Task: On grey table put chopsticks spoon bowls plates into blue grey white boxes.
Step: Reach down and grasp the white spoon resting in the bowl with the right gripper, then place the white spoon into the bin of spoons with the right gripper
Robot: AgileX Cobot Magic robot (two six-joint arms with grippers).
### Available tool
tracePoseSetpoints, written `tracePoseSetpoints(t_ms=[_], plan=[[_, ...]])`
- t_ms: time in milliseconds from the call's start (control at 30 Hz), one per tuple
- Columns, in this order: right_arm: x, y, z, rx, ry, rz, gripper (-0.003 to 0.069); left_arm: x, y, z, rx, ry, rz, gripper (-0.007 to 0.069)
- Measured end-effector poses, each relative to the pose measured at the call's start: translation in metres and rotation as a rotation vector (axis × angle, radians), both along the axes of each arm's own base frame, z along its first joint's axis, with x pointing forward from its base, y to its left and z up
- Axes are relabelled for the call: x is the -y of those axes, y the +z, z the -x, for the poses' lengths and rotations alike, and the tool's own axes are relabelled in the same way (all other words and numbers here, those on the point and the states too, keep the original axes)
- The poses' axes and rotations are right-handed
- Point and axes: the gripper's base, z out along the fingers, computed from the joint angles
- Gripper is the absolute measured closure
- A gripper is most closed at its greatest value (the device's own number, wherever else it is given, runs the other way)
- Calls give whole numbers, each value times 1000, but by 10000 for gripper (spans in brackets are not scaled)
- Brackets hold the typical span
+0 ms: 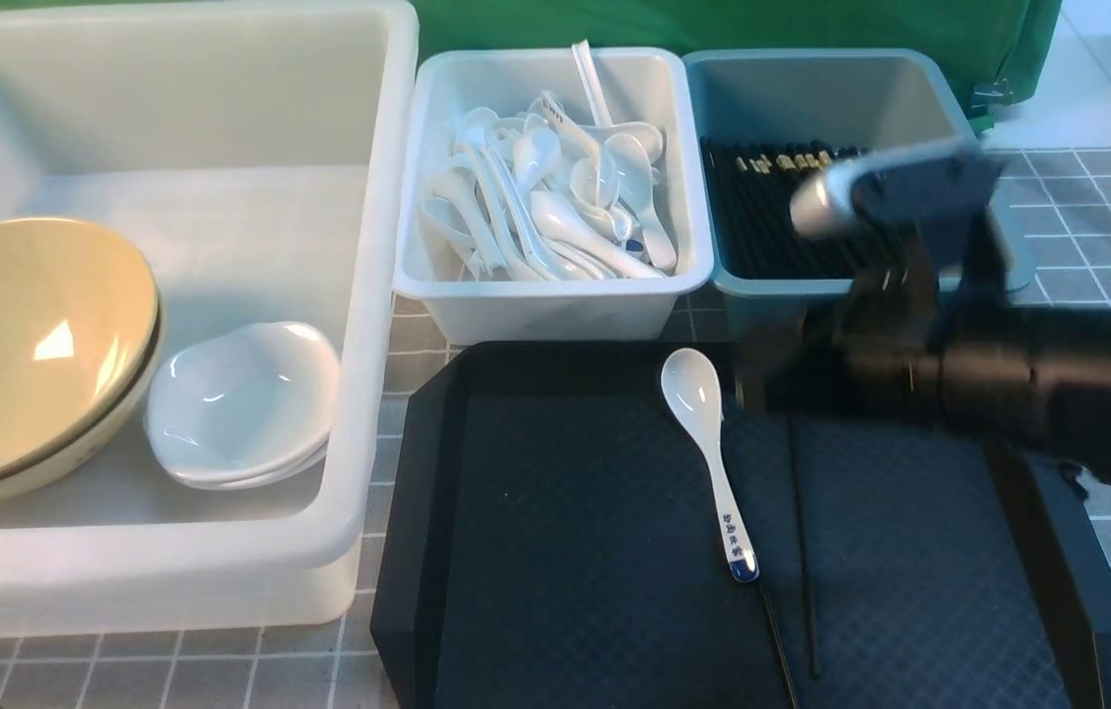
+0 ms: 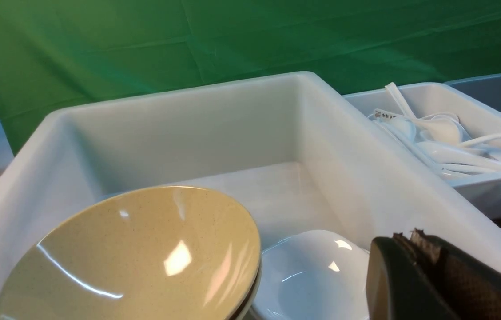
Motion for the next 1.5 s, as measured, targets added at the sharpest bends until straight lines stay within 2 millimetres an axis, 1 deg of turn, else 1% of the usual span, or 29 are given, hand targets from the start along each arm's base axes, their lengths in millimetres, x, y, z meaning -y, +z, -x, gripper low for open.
tracePoseSetpoints(t_ms=[33, 67, 100, 133, 200, 233, 367, 400, 433, 500, 600, 667, 767, 833, 867, 900, 933, 967, 1033, 1167, 1200, 1233, 1367, 1500], plan=[[1, -9, 2, -89, 53, 55, 613, 0, 0, 0, 0, 0, 0, 634], [4, -20, 3, -173, 87, 148, 596, 0, 0, 0, 0, 0, 0, 634], [7, -30, 4, -245, 98, 259, 573, 0, 0, 0, 0, 0, 0, 634], [10, -36, 3, -300, 66, 333, 548, 0, 0, 0, 0, 0, 0, 634], [13, -47, -1, -323, 48, 490, 482, 0, 0, 0, 0, 0, 0, 634], [13, -49, -4, -310, 48, 536, 442, 0, 0, 0, 0, 0, 0, 634], [-13, -46, -12, -241, 51, 531, 312, 0, 0, 0, 0, 0, 0, 634], [-26, -47, -14, -210, 52, 500, 270, 0, 0, 0, 0, 0, 0, 634], [-28, -47, -14, -207, 52, 495, 268, 0, 0, 0, 0, 0, 0, 634], [-37, -53, -16, -201, 53, 481, 254, 0, 0, 0, 0, 0, 0, 634], [-43, -63, -18, -219, 55, 486, 252, 0, 0, 0, 0, 0, -1, 634], [-47, -74, -19, -243, 56, 488, 254, 0, 0, 0, 0, 1, -3, 634], [-49, -75, -22, -235, 51, 476, 265, 0, 0, 0, 1, 1, -4, 634], [-50, -76, -24, -221, 48, 465, 307, 0, 0, 0, 1, 1, -5, 634], [-51, -77, -25, -220, 47, 464, 315, 0, 0, 0, 1, 1, -5, 634], [-51, -76, -25, -214, 46, 461, 352, 0, 0, 0, 0, 1, -6, 634], [-51, -76, -25, -214, 46, 461, 358, 0, 0, 0, 0, 1, -6, 634], [-51, -76, -25, -212, 47, 460, 388, 0, -1, -1, 2, 4, -5, 634], [-51, -75, -25, -210, 45, 457, 461, -1, -5, -2, 6, 11, -4, 634], [-47, -67, -20, -233, 49, 471, 543, -2, -6, -3, 13, 17, -2, 634], [-45, -60, -17, -234, 51, 473, 552, -2, -6, -3, 18, 19, -2, 634], [-45, -59, -17, -234, 51, 473, 552, -2, -6, -3, 18, 19, -2, 634], [-41, -44, -11, -230, 55, 479, 552, -2, -6, -3, 20, 20, -2, 634], [-39, -41, -9, -231, 63, 488, 552, -2, -6, -3, 21, 20, -2, 634]])
